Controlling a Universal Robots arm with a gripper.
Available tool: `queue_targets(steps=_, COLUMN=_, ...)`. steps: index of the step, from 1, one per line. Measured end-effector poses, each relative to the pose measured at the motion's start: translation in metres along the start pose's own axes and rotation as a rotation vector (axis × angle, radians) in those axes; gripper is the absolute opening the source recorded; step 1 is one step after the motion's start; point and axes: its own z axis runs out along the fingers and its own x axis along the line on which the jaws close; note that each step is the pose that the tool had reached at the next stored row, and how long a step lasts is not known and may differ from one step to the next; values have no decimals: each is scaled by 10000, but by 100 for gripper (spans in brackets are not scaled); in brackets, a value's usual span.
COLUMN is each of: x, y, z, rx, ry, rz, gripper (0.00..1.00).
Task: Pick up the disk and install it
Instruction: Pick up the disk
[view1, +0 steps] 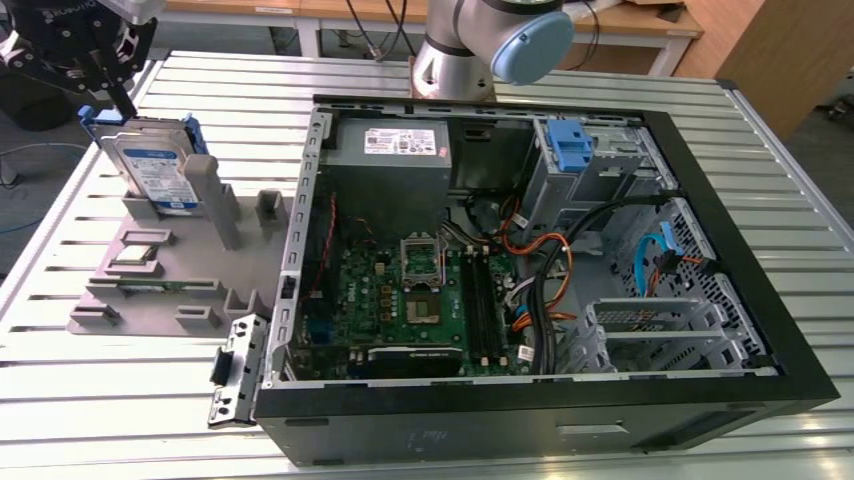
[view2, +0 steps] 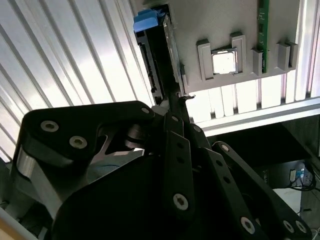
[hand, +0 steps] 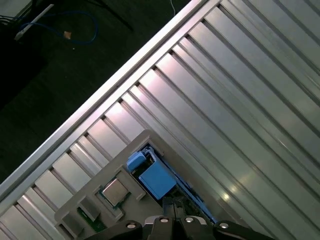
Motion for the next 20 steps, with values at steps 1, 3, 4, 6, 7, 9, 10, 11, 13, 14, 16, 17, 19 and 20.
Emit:
queue_targets(steps=1, x=0, y=0, z=0, rx=-2, ry=3, rz=-56, gripper=11)
queue_targets(steps=3, x=0, y=0, z=0, rx=-5, ry=7, rz=-165, gripper=11)
queue_targets(steps=4, x=0, y=0, z=0, rx=-6, ry=9, rz=-218, gripper=11)
queue_targets(steps=6, x=0, y=0, z=0, rx=-9, ry=14, rz=-325, gripper=11)
queue_targets(steps=7, x=0, y=0, z=0, rx=-11, ry=16, rz=-374, gripper=11)
queue_targets(steps=9, x=0, y=0, z=0, rx=-13, ry=20, rz=-474, gripper=11)
queue_targets(steps=10, x=0, y=0, z=0, rx=-15, ry=23, rz=-524, gripper=11)
queue_targets(steps=11, x=0, y=0, z=0, rx=-16, ry=25, rz=-579, gripper=11)
queue_targets(steps=13, x=0, y=0, z=0, rx=-19, ry=30, rz=-678, gripper=11)
queue_targets(steps=14, x=0, y=0, z=0, rx=-20, ry=32, rz=-728, gripper=11)
queue_targets(steps=16, x=0, y=0, z=0, rx=-24, ry=37, rz=-837, gripper=11)
queue_targets(steps=17, x=0, y=0, z=0, rx=-25, ry=39, rz=-901, gripper=11)
queue_targets(steps=19, x=0, y=0, z=1, rx=-29, ry=46, rz=-1046, gripper=11)
queue_targets(steps=20, x=0, y=0, z=1, rx=-32, ry=49, rz=-1123, gripper=11)
